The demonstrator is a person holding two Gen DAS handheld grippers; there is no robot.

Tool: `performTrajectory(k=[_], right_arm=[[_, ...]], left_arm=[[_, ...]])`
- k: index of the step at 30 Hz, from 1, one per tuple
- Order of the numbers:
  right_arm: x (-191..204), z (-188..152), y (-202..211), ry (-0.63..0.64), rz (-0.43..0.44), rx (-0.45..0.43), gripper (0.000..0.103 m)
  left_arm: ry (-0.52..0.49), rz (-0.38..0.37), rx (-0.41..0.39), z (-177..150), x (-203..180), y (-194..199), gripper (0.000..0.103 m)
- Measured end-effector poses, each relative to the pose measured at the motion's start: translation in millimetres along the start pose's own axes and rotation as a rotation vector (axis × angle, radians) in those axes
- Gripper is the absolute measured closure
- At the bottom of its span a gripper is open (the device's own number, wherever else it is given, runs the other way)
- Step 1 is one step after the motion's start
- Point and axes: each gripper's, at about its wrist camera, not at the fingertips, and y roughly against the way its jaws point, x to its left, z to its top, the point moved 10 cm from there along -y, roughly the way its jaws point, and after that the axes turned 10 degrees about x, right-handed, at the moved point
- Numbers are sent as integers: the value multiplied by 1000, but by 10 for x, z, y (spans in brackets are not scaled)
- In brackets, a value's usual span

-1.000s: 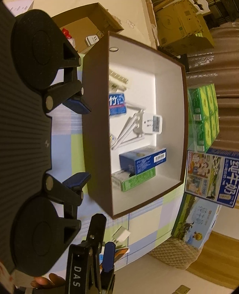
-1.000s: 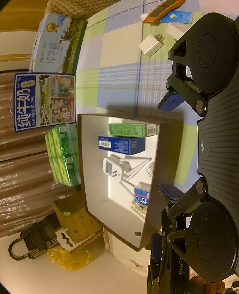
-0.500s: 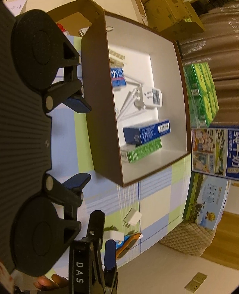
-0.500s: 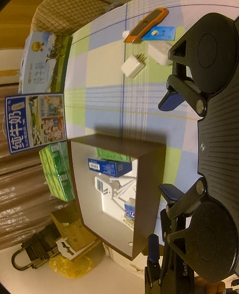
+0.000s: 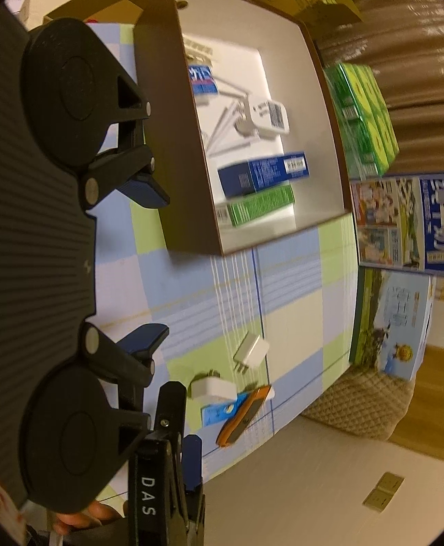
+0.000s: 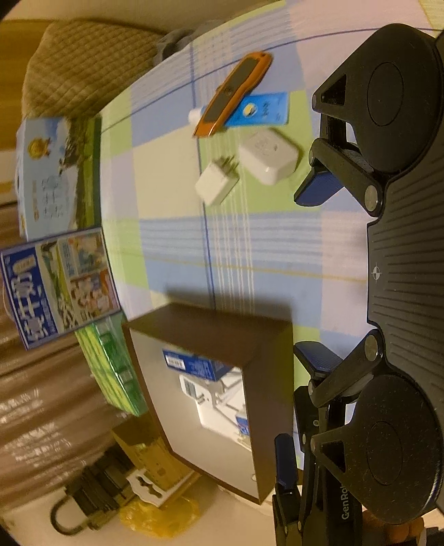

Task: Organize rigid objects
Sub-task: 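Withdraw both open tools from the box toward the remaining items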

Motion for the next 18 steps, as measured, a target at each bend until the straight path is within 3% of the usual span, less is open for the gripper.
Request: performTrajectory(k=[18], right_arm=[[-1002, -87, 332, -139, -93, -18, 20]], left_arm=[[-156, -52, 20, 233, -856, -345, 32]])
